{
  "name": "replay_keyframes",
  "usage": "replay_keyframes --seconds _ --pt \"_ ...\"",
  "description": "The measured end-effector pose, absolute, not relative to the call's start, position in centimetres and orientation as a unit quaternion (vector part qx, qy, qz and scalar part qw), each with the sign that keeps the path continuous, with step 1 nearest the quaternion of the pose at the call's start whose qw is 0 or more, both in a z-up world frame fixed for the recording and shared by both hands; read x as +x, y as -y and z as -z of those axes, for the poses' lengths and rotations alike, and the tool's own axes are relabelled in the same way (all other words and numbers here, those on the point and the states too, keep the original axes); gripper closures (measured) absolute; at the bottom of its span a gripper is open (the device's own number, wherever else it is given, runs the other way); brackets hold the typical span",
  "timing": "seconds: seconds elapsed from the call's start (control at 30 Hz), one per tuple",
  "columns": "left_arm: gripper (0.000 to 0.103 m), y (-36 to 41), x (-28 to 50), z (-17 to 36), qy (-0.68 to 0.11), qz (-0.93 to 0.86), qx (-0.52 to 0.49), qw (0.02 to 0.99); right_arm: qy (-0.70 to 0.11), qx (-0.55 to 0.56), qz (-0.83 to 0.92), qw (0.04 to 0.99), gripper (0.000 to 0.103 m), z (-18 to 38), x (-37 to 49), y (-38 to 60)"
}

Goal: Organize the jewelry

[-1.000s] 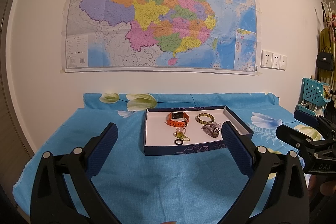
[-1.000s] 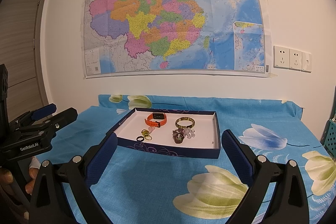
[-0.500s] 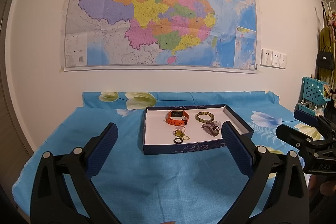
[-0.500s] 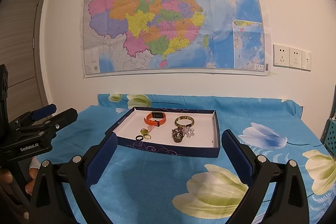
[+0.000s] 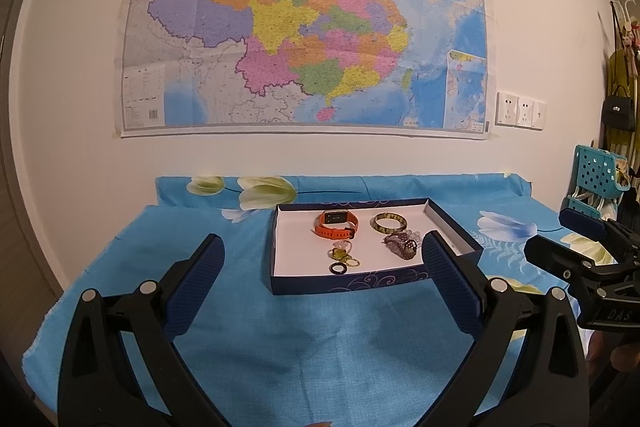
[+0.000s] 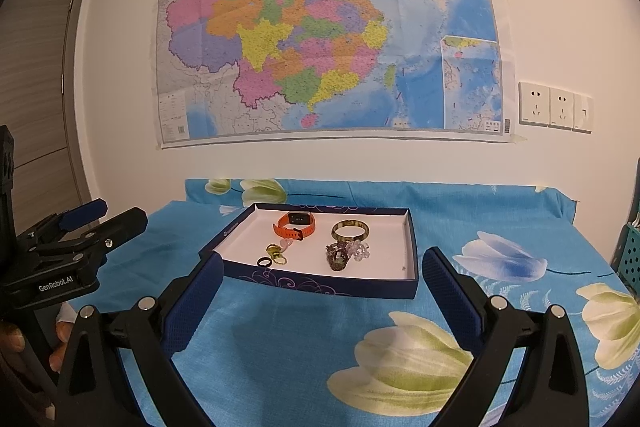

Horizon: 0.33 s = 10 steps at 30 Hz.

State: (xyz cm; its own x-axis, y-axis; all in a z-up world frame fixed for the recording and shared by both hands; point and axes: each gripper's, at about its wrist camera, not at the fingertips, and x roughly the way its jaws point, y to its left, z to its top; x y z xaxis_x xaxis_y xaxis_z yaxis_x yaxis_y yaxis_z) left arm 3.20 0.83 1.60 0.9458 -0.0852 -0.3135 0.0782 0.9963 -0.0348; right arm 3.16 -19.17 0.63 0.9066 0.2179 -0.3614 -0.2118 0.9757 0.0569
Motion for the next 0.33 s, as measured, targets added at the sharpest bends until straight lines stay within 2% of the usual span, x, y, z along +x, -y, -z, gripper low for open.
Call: replay_keyframes --seconds 0.23,0.33 --pt "0.006 -1.4 4.7 -0.2 -0.203 0.045 -0.018 0.978 -0.206 -0.014 -0.104 0.973 0.007 0.2 3.6 19.5" --pt "0.006 -2.1 6.1 1.2 -0.234 0.036 -0.015 0.971 -0.261 -0.019 -0.085 0.962 0.007 1.5 5.9 21.4"
